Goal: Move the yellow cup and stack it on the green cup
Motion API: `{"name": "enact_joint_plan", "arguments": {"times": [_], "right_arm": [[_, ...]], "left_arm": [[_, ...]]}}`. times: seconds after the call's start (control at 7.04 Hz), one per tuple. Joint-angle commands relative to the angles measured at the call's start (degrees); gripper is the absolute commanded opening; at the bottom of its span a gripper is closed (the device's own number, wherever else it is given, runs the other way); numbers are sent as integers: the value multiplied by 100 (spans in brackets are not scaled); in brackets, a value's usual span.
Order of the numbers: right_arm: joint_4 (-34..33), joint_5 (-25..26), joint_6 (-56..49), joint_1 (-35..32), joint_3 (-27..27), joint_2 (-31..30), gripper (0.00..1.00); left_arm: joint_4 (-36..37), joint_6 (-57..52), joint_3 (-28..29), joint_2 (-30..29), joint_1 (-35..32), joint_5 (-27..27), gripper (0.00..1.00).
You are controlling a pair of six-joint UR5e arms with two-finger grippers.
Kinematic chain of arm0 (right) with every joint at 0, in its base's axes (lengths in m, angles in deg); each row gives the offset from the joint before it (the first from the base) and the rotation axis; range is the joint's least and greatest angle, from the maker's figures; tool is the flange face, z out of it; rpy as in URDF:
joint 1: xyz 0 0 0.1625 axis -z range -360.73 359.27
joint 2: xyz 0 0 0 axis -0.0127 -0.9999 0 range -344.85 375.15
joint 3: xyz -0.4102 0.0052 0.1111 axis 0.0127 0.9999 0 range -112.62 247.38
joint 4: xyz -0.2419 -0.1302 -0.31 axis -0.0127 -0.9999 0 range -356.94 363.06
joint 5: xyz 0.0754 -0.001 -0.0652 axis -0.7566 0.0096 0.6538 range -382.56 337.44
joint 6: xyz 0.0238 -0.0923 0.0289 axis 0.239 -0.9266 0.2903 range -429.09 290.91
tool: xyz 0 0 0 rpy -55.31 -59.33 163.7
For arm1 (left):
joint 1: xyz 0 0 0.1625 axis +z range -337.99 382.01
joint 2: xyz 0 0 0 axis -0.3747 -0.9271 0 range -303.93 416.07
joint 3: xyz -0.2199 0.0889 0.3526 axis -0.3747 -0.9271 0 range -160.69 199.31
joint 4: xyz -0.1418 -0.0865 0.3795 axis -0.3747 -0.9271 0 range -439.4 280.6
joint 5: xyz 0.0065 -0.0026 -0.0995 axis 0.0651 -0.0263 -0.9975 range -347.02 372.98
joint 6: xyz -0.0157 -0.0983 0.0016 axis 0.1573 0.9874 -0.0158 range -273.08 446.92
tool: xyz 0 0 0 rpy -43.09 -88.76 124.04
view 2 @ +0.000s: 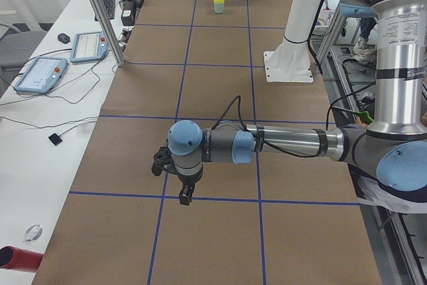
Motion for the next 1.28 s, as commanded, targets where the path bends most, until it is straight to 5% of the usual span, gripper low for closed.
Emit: {"name": "enact_joint_plan", "arguments": {"times": [0.0,1.14], "right_arm": [[-6,5,3,-53,58,-113,100],[-6,-30,47,-53,111,-140,100]], "left_arm": [[-10,252,-23,22,15,-126,100],[-63,287,-128,260,-12,-38,100]]}}
